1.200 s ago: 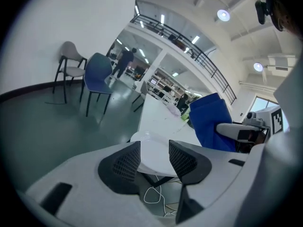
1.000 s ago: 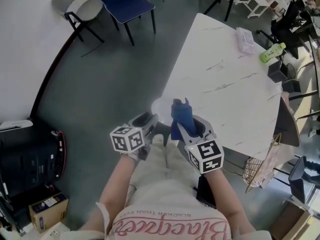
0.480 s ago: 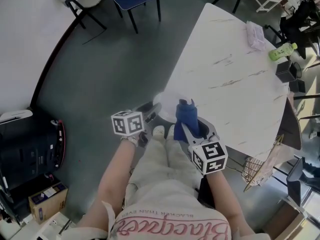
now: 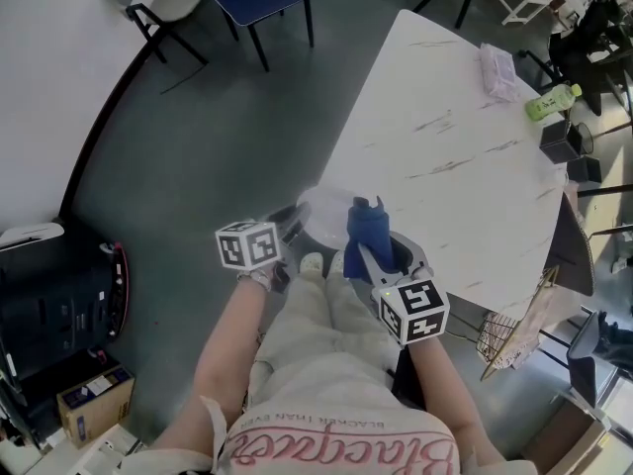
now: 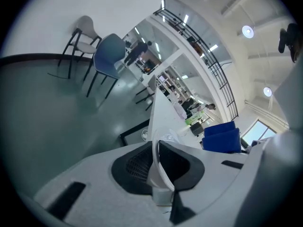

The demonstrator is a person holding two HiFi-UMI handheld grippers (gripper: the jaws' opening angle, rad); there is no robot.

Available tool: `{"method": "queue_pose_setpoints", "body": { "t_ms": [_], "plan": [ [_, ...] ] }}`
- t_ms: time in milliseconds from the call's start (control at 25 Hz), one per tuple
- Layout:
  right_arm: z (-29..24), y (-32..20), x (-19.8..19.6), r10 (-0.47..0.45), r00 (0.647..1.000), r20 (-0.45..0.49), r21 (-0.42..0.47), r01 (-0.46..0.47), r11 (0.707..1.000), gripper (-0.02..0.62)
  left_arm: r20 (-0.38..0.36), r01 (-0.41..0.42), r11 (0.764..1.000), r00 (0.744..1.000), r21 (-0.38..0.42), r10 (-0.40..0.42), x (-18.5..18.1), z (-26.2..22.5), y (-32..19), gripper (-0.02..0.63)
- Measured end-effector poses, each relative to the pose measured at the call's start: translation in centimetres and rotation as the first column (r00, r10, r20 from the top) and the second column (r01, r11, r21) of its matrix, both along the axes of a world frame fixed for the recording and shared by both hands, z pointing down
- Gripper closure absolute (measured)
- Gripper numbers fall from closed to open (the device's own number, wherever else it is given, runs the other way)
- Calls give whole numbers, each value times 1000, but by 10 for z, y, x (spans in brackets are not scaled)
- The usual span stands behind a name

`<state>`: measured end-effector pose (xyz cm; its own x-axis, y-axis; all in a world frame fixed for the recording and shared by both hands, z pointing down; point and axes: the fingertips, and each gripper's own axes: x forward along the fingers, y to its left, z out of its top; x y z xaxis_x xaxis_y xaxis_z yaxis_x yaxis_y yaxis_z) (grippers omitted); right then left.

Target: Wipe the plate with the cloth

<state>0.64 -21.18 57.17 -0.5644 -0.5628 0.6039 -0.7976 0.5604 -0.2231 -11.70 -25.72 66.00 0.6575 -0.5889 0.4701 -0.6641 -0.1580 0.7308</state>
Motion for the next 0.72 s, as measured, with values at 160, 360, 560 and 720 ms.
{"method": "queue_pose_setpoints", "body": {
  "t_ms": [160, 360, 560, 720],
  "plan": [
    [-7, -4, 3, -1, 1000, 1, 18, 1, 1000, 466, -47, 5, 1000, 999, 21, -4, 4, -15, -1, 578],
    [-21, -12, 10, 12, 1000, 8, 53, -12, 999, 466, -37, -10, 997, 999, 81, 13, 16, -36, -7, 586],
    [-37, -22, 19, 35, 999, 18, 94, -37, 995, 466, -1, -56, 986, 998, 158, 56, 31, -61, -16, 584],
    [-58, -33, 25, 60, 998, 32, 144, -64, 988, 466, 0, -58, 973, 998, 224, 60, 37, -88, -30, 584]
  ]
}}
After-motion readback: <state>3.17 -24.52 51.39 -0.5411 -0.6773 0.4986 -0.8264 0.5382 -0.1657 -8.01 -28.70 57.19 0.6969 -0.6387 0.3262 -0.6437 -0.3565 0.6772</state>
